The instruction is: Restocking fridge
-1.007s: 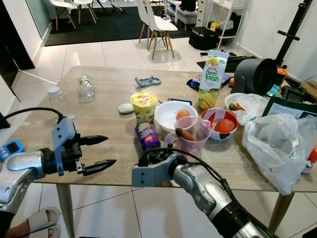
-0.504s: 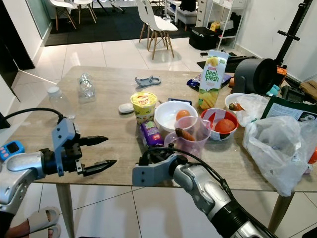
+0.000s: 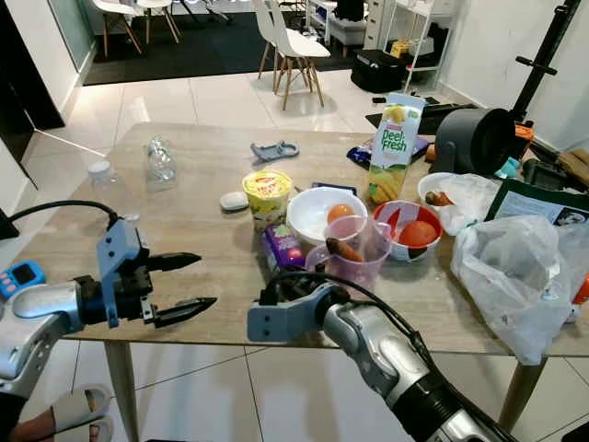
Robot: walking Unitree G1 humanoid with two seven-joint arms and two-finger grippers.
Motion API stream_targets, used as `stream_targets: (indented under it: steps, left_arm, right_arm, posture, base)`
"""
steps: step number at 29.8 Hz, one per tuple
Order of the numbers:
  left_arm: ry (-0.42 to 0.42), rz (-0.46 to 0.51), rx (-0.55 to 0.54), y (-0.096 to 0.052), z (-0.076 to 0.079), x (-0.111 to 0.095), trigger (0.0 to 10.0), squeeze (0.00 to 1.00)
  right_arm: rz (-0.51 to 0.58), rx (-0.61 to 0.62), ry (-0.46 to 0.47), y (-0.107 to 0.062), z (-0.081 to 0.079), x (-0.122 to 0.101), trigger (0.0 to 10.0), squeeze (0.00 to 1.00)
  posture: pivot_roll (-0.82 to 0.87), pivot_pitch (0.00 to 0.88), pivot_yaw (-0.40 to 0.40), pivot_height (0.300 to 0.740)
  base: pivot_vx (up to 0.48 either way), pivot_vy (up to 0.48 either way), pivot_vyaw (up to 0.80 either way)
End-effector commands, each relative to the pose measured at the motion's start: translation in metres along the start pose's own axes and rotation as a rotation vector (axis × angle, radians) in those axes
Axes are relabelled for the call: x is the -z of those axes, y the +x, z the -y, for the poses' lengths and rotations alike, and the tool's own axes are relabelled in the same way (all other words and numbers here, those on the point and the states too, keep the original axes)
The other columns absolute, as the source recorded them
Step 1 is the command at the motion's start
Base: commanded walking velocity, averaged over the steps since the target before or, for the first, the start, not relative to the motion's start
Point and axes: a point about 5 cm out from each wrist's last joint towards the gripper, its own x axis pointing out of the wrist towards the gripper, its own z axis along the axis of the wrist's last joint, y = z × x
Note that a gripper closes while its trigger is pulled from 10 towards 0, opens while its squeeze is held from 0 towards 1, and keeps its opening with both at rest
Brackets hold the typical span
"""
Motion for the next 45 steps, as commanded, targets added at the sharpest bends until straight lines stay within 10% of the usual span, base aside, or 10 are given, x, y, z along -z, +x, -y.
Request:
stream_targets:
  steps: [1,36,37,38,41,45]
  left_arm:
    - [-0.002,-0.005,0.029,0.003,0.004,0.001,10.0,0.0]
    - [-0.002,-0.007,0.04,0.004,0.004,0.0,10.0,0.0]
    - [-0.002,-0.006,0.04,0.004,0.004,0.0,10.0,0.0]
    - [-0.001,-0.007,0.04,0.004,0.005,0.0,10.0,0.0]
    - [0.0,-0.006,0.04,0.004,0.004,0.0,10.0,0.0]
    - [0.0,-0.006,0.041,0.004,0.004,0.0,10.0,0.0]
  right_arm:
    - [-0.029,0.001,0.0,-0.001,0.001,0.007,10.0,0.0]
    - [-0.1,0.041,-0.024,-0.008,0.009,0.026,10.0,0.0]
    - [-0.103,0.044,-0.025,-0.008,0.009,0.026,7.1,0.0]
    - [-0.104,0.048,-0.025,-0.007,0.009,0.026,1.9,0.0]
    - [-0.103,0.052,-0.025,-0.006,0.009,0.025,0.0,0.0]
    - [-0.1,0.053,-0.024,-0.006,0.01,0.025,0.5,0.0]
  posture:
    - [0.07,0.031,-0.022,0.74]
    - [0.07,0.028,-0.02,0.74]
    - [0.08,0.027,-0.02,0.74]
    - [0.08,0.029,-0.018,0.74]
    - [0.08,0.028,-0.019,0.74]
    - [0.08,0.029,-0.019,0.74]
  base:
    - [0.0,0.0,0.0]
    - [0.0,0.0,0.0]
    - [0.0,0.0,0.0]
    - [0.0,0.0,0.0]
    - [0.0,0.0,0.0]
    - [0.0,0.0,0.0]
